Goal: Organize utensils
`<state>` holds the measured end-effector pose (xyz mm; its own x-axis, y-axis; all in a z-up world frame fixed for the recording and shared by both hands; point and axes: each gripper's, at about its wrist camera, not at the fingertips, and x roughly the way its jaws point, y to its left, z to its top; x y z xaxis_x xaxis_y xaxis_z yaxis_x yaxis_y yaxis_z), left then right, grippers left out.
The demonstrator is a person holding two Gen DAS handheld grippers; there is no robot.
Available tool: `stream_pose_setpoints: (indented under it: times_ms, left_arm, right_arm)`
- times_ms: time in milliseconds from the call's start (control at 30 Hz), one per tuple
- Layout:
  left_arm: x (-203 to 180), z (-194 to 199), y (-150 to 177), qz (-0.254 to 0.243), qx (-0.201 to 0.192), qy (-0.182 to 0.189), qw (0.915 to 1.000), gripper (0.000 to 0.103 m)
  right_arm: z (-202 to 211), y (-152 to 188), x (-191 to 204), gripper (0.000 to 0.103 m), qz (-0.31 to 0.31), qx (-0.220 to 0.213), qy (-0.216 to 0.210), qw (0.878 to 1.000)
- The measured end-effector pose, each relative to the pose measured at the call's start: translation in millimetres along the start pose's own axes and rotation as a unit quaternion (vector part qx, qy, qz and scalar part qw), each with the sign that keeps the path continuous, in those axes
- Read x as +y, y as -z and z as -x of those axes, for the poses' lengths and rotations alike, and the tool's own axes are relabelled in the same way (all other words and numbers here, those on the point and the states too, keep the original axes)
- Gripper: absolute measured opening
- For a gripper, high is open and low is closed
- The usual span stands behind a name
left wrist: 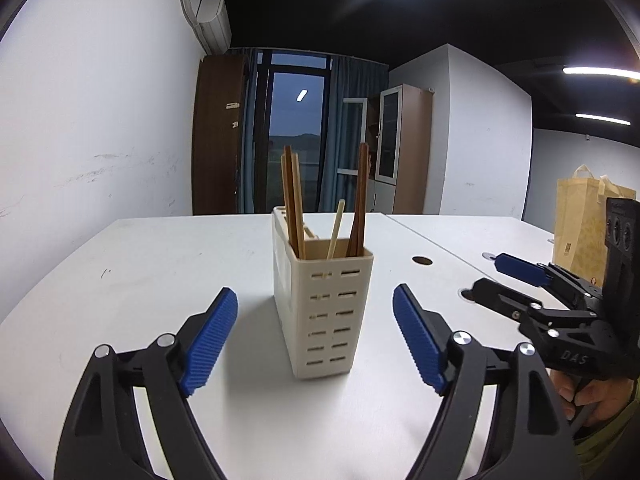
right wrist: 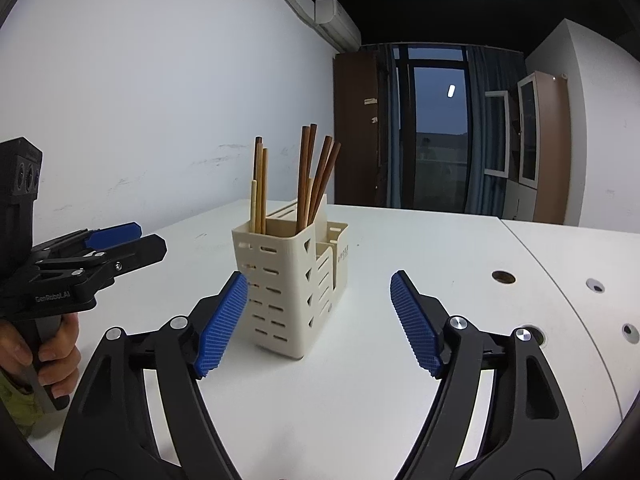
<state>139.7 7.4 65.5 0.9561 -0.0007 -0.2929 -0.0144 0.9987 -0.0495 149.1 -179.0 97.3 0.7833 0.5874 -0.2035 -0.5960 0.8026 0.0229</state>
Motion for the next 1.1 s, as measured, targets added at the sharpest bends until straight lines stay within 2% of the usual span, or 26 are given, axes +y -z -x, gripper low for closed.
stream_pose_setpoints:
  times_ms: [467,767,1000,1100]
  left_arm:
    - [-4,13,16,-0.009,0.009,-0.009,0.9999,0.09]
    - [-7,20,28,-0.016,0.013,-0.017,0.9996,0.094]
    - [-3,34,40,-0.004,0.004,-0.015,0.9999,0.097]
    - [0,39,47,0.005,0.002,-0.02,0.9998,0.097]
  right_arm:
    - [20,14,-9,0.082,-0.02,-0.006,-0.001,1.0]
    - [30,26,3,0.094,0.008,-0.01,0.0,1.0]
    - [37,38,7,0.094,0.008,-0.018,-0.011,1.0]
    - [36,46,6,0.095,0.006,-0.007,-0.007,1.0]
